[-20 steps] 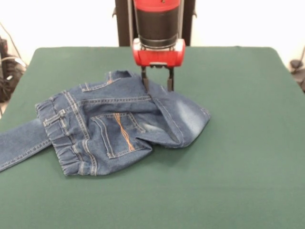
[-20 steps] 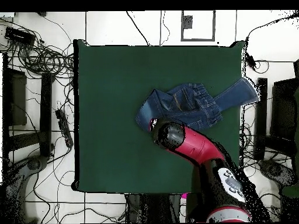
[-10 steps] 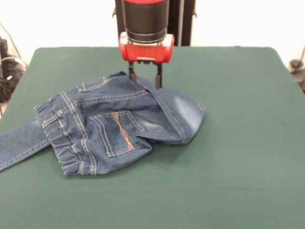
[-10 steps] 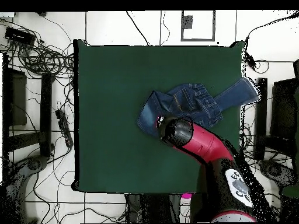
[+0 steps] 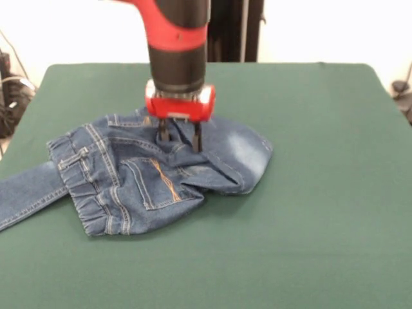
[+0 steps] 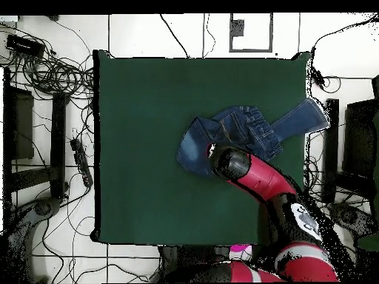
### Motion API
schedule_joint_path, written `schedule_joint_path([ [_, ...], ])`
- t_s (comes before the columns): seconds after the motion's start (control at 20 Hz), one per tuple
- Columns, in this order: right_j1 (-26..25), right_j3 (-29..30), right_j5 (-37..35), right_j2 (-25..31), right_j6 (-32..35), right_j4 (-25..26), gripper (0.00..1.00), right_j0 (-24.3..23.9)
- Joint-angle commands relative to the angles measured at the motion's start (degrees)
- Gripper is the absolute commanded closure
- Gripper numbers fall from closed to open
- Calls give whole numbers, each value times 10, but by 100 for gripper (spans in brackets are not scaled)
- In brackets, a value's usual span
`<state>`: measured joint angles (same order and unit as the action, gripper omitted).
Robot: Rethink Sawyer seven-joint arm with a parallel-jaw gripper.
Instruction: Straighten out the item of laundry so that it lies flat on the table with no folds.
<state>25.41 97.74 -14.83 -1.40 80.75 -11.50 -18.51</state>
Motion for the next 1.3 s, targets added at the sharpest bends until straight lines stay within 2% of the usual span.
schedule_joint_path([
  [0.05, -138, 1, 97, 122, 158, -42, 0, -23],
  [0.25, -164, 24, 128, 165, 192, -66, 0, -36],
  [0.4, -160, 52, 144, 186, 214, -80, 0, -41],
  [0.95, -41, 119, 7, 133, 231, -129, 0, 16],
  [1.1, -15, 136, -4, 131, 235, -137, 0, 27],
  [1.3, 10, 161, 27, 150, 238, -145, 0, 32],
])
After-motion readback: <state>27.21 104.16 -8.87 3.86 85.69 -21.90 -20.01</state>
